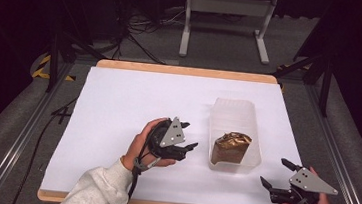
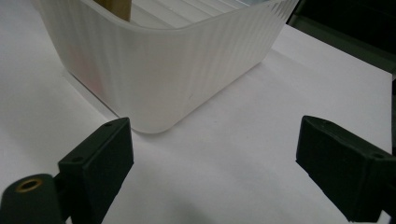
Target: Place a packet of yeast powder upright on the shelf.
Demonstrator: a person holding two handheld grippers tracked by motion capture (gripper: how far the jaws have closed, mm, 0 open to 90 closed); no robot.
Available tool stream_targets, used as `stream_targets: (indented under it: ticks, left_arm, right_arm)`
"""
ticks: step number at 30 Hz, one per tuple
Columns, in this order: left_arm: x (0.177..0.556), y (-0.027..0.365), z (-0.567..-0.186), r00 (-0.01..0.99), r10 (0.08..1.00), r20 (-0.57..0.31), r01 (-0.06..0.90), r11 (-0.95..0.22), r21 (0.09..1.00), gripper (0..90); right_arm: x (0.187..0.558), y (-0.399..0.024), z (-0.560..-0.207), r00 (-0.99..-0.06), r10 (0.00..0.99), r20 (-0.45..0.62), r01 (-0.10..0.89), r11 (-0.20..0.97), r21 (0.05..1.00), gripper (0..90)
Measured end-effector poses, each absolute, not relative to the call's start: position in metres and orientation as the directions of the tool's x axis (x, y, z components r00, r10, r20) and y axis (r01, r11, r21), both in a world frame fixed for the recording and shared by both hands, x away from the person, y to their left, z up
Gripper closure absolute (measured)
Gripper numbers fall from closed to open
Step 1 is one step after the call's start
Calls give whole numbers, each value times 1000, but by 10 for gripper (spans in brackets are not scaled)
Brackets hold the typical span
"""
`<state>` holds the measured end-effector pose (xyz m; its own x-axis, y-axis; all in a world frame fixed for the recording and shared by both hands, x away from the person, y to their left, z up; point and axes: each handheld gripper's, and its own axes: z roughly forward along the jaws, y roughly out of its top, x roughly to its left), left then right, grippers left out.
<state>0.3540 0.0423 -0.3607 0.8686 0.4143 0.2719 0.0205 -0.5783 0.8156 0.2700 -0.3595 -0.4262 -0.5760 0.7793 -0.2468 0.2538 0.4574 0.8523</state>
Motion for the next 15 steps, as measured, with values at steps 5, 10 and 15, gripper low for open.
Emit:
stream_targets:
  ticks: [5,10,15]
  left_arm:
    - [355,54,-367,853,431,293,31,-603,797,336]
    - [356,69,-375,835,458,304,57,-623,780,292]
    - [357,83,-382,817,482,317,80,-639,765,249]
  right_arm:
    - [270,-359,-426,-577,779,-246,255,457,852,117]
    - [270,-359,-426,-577,779,-246,254,458,852,117]
    - [270,-359,-426,-578,777,-247,252,459,852,117]
